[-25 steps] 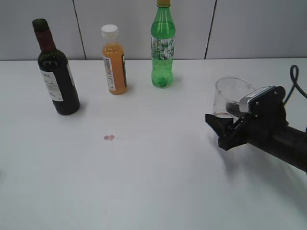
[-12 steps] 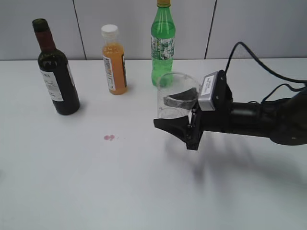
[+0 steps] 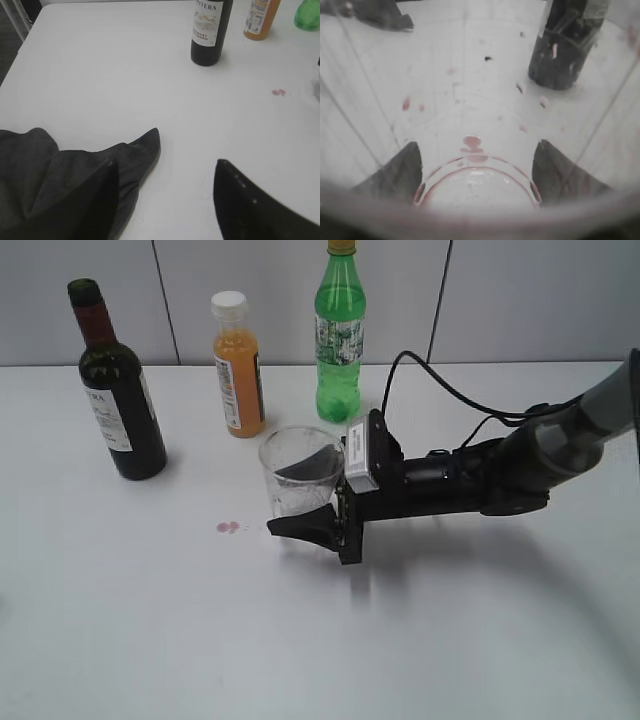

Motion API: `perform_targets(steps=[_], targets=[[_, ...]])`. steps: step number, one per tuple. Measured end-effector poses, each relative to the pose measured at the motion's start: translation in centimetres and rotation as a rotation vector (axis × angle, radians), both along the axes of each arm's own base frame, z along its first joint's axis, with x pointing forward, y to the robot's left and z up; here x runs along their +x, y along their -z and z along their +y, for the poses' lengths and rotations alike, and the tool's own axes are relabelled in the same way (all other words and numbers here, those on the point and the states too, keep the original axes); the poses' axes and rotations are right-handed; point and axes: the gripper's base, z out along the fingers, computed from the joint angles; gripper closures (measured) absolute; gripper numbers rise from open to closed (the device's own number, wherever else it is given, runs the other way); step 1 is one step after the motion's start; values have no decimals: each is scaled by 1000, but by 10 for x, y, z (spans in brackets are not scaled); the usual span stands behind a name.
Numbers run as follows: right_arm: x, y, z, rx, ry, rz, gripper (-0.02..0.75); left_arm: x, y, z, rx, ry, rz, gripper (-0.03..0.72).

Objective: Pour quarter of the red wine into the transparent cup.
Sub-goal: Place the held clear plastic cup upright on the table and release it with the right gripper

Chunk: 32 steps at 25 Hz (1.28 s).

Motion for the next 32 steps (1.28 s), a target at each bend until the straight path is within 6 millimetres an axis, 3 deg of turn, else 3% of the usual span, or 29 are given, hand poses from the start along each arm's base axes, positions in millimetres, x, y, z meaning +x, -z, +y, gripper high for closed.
perform_targets(steps=[5, 15, 18, 23, 28, 32], targets=[[14, 9, 5, 0, 3, 1, 195, 0, 0, 0, 0, 0, 0, 231], [14, 31, 8, -42, -85, 15, 195, 0, 0, 0, 0, 0, 0, 231], [15, 31, 8, -46, -88, 23, 189, 0, 0, 0, 0, 0, 0, 231], [15, 31, 8, -49, -85, 47, 83, 0, 0, 0, 0, 0, 0, 231], [15, 31, 5, -65, -93, 71, 69, 0, 0, 0, 0, 0, 0, 231], [12, 29, -10, -96, -73, 100, 70, 0, 0, 0, 0, 0, 0, 231]])
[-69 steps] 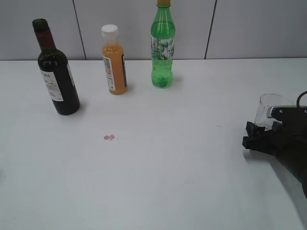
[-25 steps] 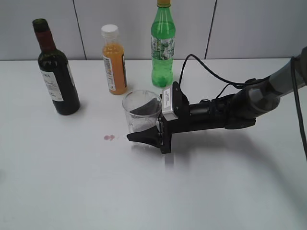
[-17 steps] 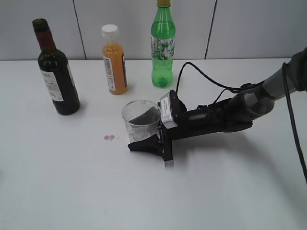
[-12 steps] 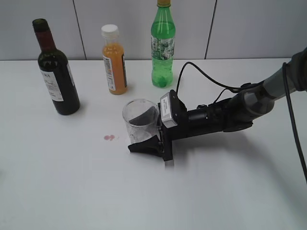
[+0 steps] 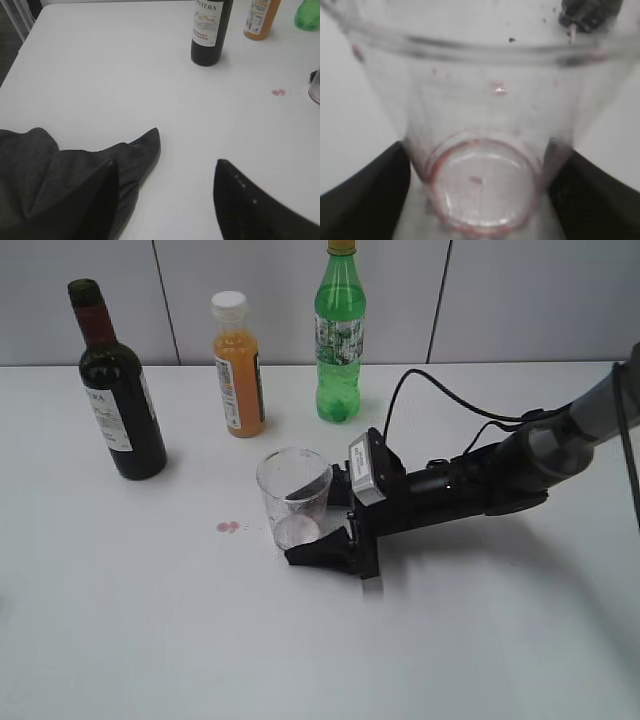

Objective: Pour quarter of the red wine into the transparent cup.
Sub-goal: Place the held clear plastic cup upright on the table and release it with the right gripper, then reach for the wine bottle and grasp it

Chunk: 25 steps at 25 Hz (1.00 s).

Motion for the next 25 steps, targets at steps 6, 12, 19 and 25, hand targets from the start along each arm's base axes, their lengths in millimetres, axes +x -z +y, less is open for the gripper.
perform_targets(steps=[6, 12, 19, 25], targets=[[-7, -10, -36, -78, 89, -3, 70, 0, 0, 0, 0, 0, 0, 231], [-4, -37, -67, -181, 189, -80, 71, 0, 0, 0, 0, 0, 0, 231], [12, -107, -84, -277, 413, -161, 112, 0, 0, 0, 0, 0, 0, 231], [20, -160, -106, -376, 757, -159, 142, 0, 0, 0, 0, 0, 0, 231]])
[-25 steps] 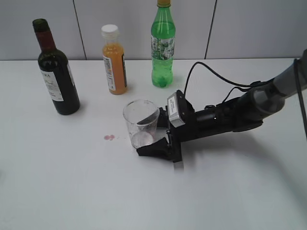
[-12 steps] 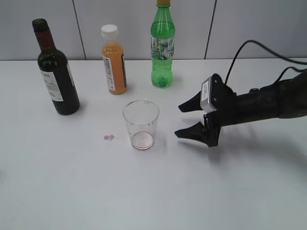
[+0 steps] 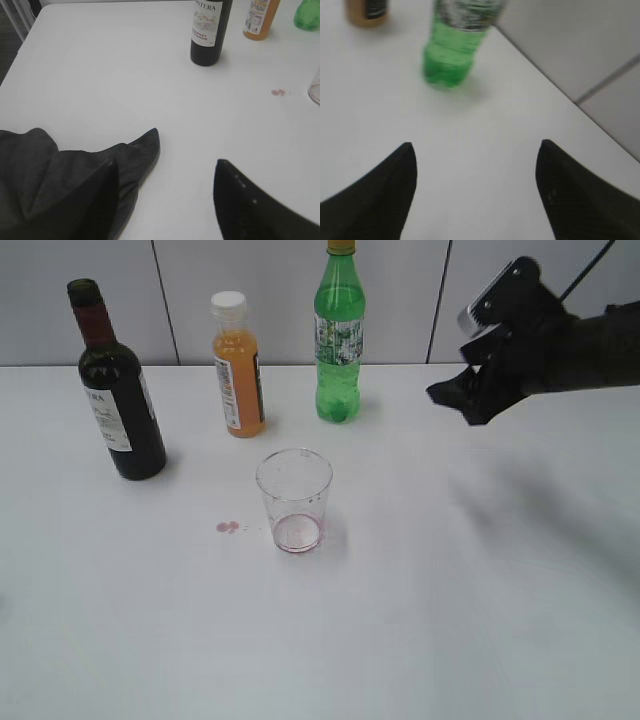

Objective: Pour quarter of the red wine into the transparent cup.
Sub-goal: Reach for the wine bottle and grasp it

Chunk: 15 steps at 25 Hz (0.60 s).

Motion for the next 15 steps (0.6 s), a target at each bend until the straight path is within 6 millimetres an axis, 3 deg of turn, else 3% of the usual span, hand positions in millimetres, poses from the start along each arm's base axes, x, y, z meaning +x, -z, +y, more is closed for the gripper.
perform_targets(steps=[4, 8, 15], targets=[[9, -29, -21, 67, 373, 30, 144, 0, 0, 0, 0, 0, 0, 231], [11, -52, -34, 94, 540, -17, 145, 0, 0, 0, 0, 0, 0, 231], [11, -74, -72, -111, 904, -98, 145, 0, 0, 0, 0, 0, 0, 231]])
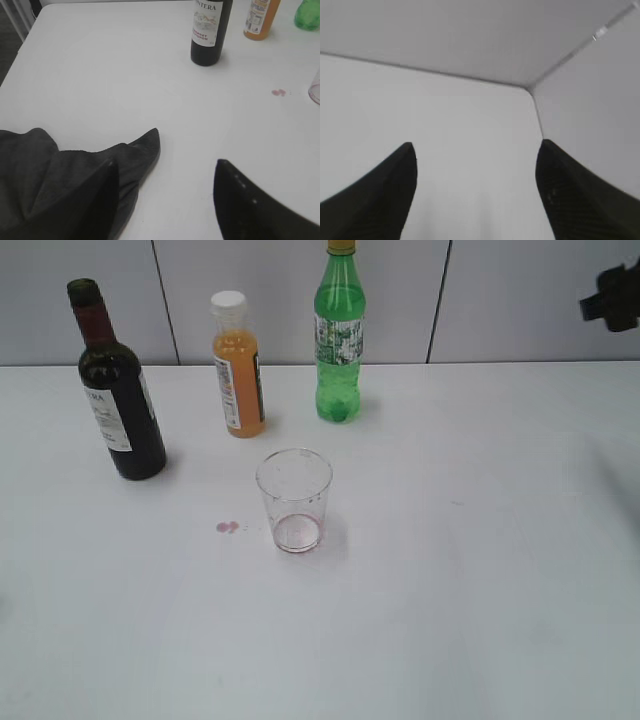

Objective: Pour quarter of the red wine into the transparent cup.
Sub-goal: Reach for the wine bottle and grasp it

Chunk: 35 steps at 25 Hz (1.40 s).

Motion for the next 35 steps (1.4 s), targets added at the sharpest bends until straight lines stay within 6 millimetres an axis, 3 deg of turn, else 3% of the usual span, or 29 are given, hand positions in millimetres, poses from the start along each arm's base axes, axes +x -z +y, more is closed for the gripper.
perform_targets(steps=[4, 12, 18, 21, 27, 30, 35], targets=[[-5, -11, -16, 16, 160, 189, 145, 0, 0, 0, -1, 1, 0, 231], [-21, -50, -34, 315, 85, 625, 145, 0, 0, 0, -1, 1, 0, 231], [-38, -62, -56, 443, 115, 668, 145, 0, 0, 0, -1, 1, 0, 231], [-65, -63, -53, 454, 116, 684, 145, 0, 0, 0, -1, 1, 0, 231], [-148, -60, -45, 452, 98, 701, 147, 0, 0, 0, -1, 1, 0, 231], [-185, -49, -42, 451, 97, 708, 148, 0, 0, 0, -1, 1, 0, 231], [-229, -28, -38, 449, 95, 682, 150, 0, 0, 0, -1, 1, 0, 231]])
